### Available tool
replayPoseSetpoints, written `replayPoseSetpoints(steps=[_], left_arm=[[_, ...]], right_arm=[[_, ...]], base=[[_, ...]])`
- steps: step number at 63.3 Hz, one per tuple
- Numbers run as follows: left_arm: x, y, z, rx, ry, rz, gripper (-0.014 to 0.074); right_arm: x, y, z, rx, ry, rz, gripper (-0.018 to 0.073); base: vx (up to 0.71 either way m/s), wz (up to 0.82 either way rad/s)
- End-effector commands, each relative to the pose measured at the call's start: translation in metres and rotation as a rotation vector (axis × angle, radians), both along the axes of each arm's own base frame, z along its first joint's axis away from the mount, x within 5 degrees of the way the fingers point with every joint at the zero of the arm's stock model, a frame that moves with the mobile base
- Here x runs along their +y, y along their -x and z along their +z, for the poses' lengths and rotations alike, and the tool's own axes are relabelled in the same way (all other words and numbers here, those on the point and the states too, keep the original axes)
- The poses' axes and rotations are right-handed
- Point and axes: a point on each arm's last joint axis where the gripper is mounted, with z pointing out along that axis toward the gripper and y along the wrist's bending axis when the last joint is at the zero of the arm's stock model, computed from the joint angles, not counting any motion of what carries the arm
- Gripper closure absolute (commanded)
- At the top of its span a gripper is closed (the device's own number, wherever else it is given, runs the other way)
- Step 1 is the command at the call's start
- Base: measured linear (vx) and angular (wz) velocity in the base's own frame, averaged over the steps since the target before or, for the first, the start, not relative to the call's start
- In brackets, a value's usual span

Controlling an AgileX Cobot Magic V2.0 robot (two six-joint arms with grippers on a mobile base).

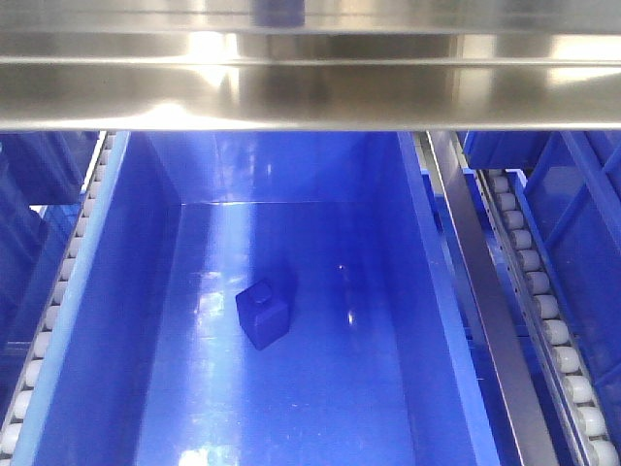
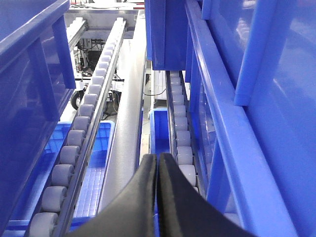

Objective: Pour parts from conveyor to right shelf

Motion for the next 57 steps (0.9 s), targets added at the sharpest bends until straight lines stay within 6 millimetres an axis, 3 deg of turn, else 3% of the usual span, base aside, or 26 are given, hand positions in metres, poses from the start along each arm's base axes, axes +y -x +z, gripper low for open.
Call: replayPoseSetpoints(steps=[1,57], left_arm=[[-0.0014,0.0000,-0.0031,-0.057,0.055,-0.019,0.0603],[-0.0013,0.0000,-0.0033,-0.055,0.053,-0.018,0.0603]], right_arm=[[0.0002,-0.0009,0.0049,-0.098,0.024,0.005,0.0568],[0.0002,-0.0009,0.0049,-0.098,0.024,0.005,0.0568]], base=[[0.00,0.00],[0.00,0.00]])
